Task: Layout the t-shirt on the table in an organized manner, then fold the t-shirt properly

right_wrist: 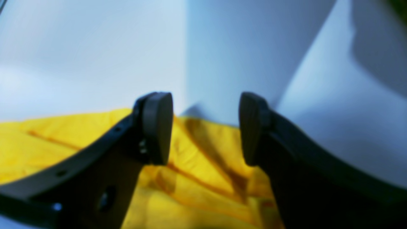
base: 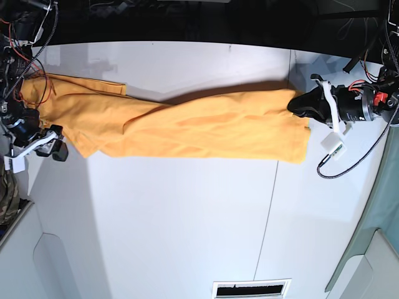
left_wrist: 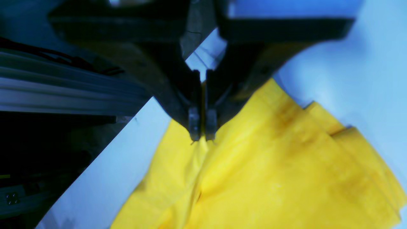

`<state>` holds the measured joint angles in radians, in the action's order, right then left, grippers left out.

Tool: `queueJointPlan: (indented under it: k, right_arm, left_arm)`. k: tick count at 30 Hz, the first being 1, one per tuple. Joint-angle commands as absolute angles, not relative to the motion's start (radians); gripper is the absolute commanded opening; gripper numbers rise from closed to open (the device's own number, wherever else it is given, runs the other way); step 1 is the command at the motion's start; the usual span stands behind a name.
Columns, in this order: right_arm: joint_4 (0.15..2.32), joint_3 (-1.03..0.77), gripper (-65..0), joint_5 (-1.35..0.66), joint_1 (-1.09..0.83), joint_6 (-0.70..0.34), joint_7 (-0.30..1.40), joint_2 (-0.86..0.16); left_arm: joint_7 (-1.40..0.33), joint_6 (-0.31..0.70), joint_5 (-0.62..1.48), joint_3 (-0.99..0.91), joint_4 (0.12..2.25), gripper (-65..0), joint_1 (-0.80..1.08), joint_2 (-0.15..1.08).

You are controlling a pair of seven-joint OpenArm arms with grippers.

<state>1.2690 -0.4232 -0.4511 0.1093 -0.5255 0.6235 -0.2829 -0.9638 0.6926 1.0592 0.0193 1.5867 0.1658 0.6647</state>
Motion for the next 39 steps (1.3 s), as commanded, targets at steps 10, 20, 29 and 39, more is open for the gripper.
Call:
queueJointPlan:
  k: [10, 20, 29, 39]
  right_arm:
    - [1.180, -0.237, -54.4, -0.426, 0.136, -0.528, 0.557, -0.297]
    - [1.254, -0.237, -61.8, -0.426, 0.136, -0.528, 0.585, -0.297]
    - [1.298, -0.257, -65.0, -0.430, 0.138, -0.529, 0.607, -0.297]
    - [1.573, -0.434, -65.0, -0.578, 0.094, -0.529, 0.768, -0.336]
  left_arm:
    - [-0.941, 0.698, 1.079, 0.009, 1.600, -65.0, 0.155, 0.682]
    - [-0.939, 0.698, 1.079, 0.009, 1.600, -65.0, 0.155, 0.682]
    - [-0.930, 0.698, 1.081, 0.004, 1.601, -65.0, 0.141, 0.682]
    - [-0.938, 0.698, 1.118, -0.092, 1.638, -65.0, 0.095, 0.705]
